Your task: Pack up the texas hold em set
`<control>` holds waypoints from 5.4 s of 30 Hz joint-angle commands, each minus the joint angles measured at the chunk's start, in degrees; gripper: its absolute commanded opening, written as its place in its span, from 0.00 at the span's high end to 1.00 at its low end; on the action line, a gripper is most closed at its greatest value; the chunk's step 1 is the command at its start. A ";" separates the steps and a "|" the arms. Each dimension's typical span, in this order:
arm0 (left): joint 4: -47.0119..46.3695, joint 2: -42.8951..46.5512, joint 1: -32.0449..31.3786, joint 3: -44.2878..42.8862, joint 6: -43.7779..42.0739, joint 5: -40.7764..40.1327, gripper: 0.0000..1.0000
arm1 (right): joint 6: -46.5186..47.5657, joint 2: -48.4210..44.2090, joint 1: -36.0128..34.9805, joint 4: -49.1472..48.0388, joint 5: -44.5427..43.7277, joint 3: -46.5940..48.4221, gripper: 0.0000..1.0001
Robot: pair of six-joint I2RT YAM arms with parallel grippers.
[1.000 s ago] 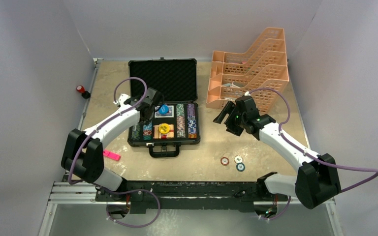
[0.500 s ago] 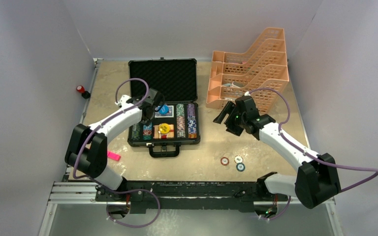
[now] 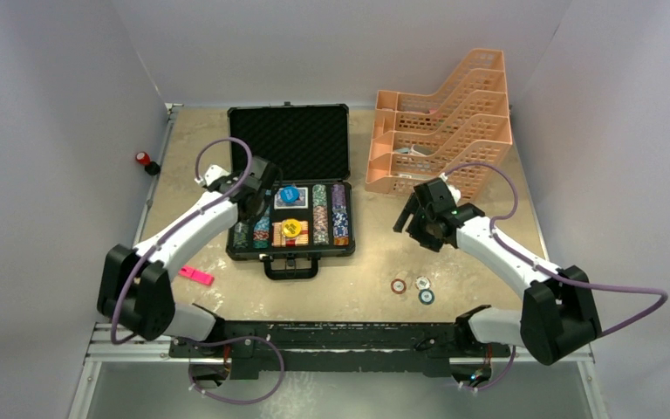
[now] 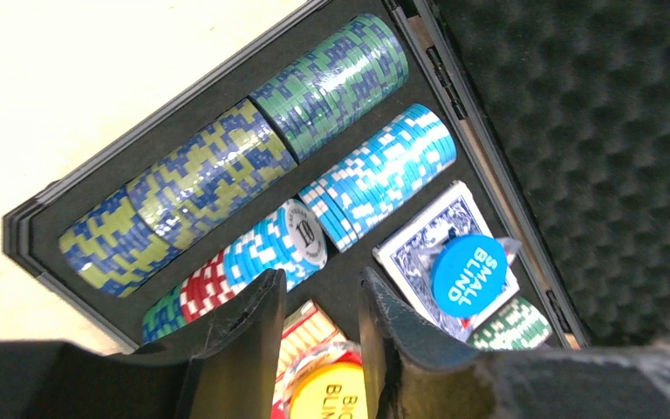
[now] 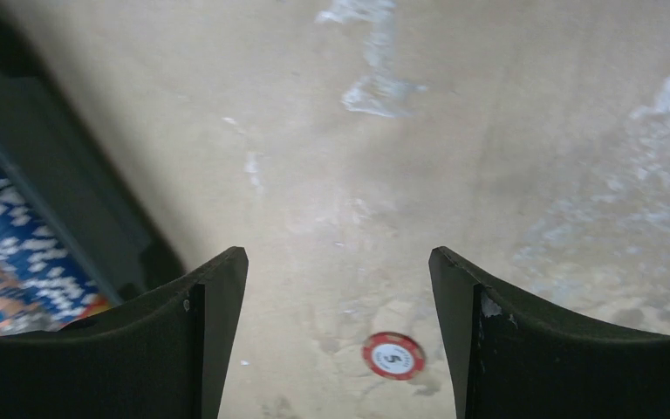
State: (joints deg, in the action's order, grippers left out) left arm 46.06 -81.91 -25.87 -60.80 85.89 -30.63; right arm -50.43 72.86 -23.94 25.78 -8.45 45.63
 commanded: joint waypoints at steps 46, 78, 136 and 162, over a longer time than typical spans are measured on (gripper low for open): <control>-45.62 17.00 -3.89 18.65 -40.44 33.09 0.31 | -14.79 13.32 -20.26 9.00 -4.03 -2.84 0.61; -99.75 -7.15 -22.96 28.66 -35.34 40.34 0.55 | -11.66 -4.87 -10.32 -12.82 12.87 0.21 0.60; -28.50 -3.09 -23.04 1.77 -101.03 44.00 1.00 | -4.23 -6.85 2.85 -14.76 16.47 -5.01 0.19; -30.04 -6.79 -23.09 0.50 -101.19 31.79 1.00 | -3.58 -5.83 2.85 -14.81 16.19 -5.01 0.20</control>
State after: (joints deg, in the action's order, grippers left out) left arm 20.40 -88.44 -48.95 -58.74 -15.68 8.71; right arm -55.00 67.16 -21.34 11.70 7.51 40.77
